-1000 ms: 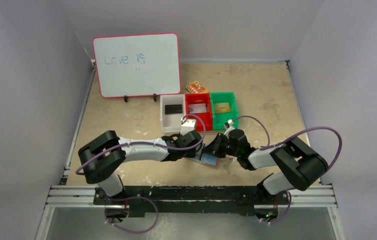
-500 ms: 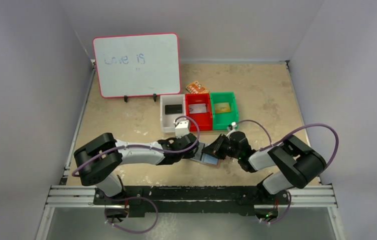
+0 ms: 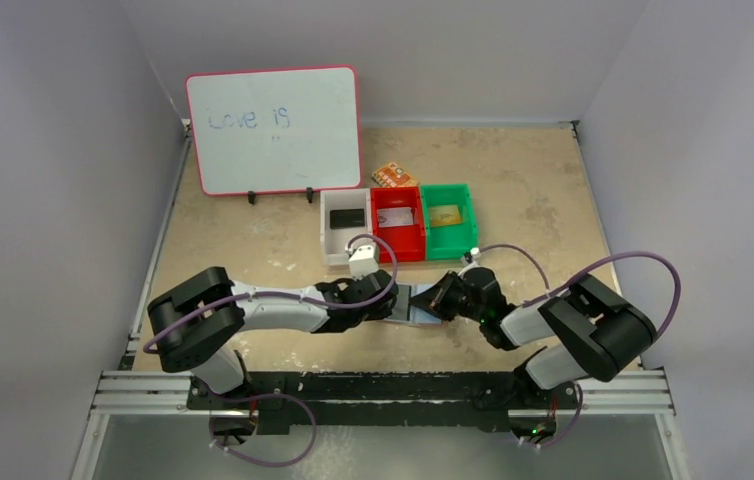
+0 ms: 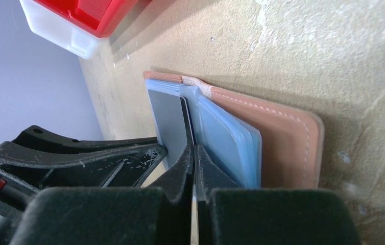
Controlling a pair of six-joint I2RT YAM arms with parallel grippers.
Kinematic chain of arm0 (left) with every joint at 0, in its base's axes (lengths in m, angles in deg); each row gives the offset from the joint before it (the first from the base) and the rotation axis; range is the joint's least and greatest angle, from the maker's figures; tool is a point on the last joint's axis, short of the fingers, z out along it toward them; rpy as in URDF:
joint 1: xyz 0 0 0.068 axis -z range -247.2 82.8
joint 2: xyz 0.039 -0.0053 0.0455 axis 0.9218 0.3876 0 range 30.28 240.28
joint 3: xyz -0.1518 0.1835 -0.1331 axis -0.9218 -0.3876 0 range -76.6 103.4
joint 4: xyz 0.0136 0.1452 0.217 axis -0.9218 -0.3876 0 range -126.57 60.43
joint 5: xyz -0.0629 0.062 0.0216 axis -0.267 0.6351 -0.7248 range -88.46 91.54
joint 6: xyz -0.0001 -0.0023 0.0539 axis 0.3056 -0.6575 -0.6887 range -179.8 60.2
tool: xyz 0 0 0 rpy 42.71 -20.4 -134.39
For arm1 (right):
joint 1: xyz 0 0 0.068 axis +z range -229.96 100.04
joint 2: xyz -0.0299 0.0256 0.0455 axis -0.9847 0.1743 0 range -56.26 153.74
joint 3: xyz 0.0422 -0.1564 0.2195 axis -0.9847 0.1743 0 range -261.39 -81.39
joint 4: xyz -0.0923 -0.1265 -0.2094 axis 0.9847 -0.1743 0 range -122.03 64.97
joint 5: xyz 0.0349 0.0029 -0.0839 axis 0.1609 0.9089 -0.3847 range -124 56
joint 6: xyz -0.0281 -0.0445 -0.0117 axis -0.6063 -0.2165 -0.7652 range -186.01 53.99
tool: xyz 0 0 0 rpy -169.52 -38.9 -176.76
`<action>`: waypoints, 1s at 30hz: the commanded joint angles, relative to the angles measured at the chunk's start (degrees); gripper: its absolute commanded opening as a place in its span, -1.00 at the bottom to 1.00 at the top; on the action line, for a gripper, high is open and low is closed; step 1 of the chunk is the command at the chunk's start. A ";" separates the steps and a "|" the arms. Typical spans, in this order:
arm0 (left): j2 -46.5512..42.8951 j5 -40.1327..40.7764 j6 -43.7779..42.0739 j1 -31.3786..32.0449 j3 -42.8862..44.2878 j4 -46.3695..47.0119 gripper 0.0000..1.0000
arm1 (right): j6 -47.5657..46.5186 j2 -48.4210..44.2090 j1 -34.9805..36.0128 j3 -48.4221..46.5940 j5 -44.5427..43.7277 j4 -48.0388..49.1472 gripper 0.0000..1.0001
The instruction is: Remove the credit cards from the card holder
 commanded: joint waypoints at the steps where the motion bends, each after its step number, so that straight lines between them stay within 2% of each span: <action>1: -0.27 -3.63 3.13 1.40 -0.94 3.41 -1.00 | 0.38 -2.79 0.61 0.52 -0.52 -2.66 -1.00; 12: -0.57 -2.13 1.47 1.40 -0.84 1.41 -1.00 | -2.01 -6.89 0.17 1.21 -2.66 -7.52 -1.00; 30: -1.84 -0.66 0.73 1.40 -1.47 -0.25 -1.00 | -4.11 -21.02 -0.49 1.36 -8.67 -23.64 -1.00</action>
